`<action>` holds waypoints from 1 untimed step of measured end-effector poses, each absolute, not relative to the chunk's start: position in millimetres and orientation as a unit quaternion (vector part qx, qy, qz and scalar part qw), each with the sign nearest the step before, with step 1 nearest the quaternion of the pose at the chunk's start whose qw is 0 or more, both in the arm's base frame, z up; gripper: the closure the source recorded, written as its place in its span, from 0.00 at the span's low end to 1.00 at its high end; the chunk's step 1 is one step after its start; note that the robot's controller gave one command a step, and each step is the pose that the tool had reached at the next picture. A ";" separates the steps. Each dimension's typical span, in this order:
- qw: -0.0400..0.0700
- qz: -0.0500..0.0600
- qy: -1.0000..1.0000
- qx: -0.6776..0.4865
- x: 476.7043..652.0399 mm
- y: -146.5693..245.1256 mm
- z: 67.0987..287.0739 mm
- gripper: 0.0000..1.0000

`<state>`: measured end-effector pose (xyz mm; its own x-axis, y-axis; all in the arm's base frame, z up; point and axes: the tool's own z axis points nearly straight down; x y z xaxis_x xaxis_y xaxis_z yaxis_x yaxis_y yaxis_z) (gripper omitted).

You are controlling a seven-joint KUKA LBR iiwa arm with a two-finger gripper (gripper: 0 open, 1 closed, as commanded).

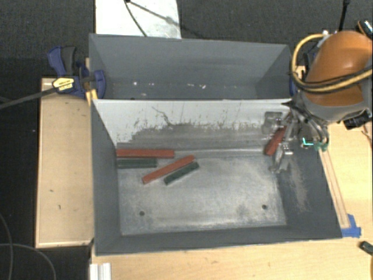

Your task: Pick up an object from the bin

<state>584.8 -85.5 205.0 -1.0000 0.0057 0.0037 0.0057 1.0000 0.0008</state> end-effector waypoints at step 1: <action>-0.001 -0.002 -0.995 -0.101 568.4 -20.2 218.7 0.00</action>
Offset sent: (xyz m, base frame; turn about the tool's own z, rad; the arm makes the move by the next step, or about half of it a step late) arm -0.0171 0.0623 0.0127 0.2006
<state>568.4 -20.2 218.7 -0.9797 0.2004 -0.0015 0.2004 0.9797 0.0032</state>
